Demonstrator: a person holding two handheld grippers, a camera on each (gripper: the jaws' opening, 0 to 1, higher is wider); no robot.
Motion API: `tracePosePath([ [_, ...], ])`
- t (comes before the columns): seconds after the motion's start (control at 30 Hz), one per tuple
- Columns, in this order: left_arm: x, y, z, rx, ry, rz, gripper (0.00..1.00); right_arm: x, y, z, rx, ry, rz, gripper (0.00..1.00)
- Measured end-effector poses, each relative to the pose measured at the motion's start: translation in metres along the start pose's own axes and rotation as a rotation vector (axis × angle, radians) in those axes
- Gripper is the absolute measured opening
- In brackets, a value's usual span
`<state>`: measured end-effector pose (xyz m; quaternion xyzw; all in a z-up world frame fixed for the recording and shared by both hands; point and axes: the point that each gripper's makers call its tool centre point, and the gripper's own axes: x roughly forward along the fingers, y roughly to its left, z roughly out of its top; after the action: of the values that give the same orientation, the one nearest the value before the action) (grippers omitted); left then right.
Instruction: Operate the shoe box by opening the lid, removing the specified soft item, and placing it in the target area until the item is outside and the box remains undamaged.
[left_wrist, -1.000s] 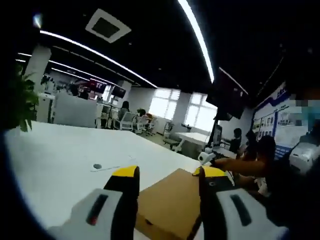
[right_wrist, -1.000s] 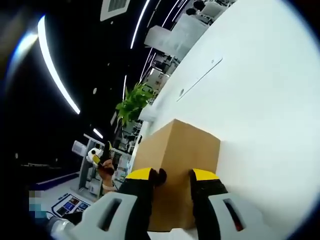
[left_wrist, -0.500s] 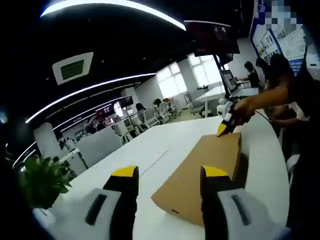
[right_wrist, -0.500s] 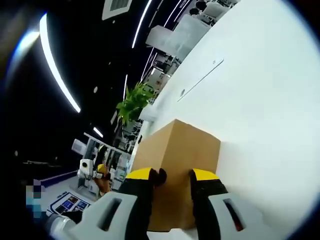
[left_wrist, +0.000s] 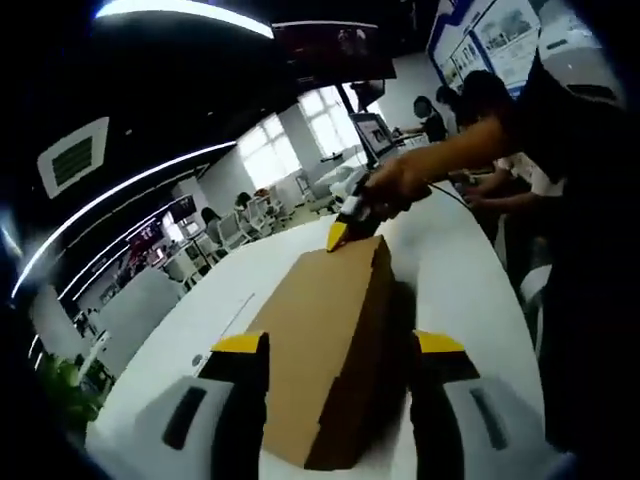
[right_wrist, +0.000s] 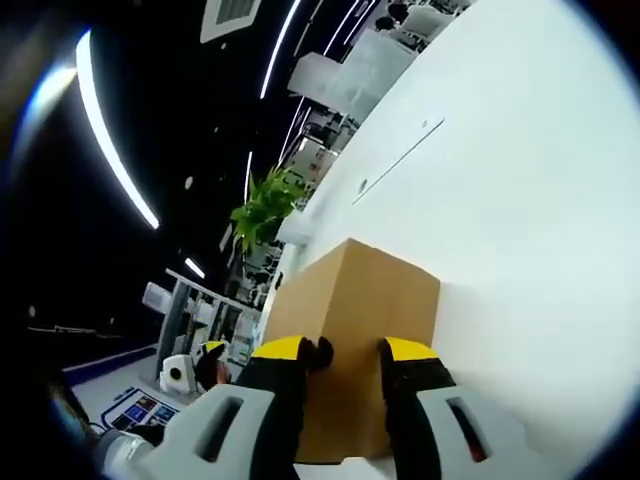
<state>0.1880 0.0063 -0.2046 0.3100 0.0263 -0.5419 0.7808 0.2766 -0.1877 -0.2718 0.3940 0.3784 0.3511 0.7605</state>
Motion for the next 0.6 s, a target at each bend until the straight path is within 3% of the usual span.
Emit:
tracePosePath([
  [0.03,0.002,-0.005,-0.002,0.045,0.010,-0.006,0.58,0.000,0.000,0.000,0.001,0.000,0.000,0.29],
  [0.2,0.008,-0.022,-0.001,0.032,-0.040,-0.047,0.60,0.000,0.000,0.000,0.002,0.001,0.002,0.29],
  [0.37,0.011,-0.019,-0.011,0.140,0.007,-0.010,0.59,0.000,-0.001,0.001,-0.003,0.004,0.006,0.29],
  [0.6,0.014,-0.015,-0.021,0.177,0.049,0.019,0.61,0.000,0.001,0.000,-0.007,0.004,0.008,0.29],
])
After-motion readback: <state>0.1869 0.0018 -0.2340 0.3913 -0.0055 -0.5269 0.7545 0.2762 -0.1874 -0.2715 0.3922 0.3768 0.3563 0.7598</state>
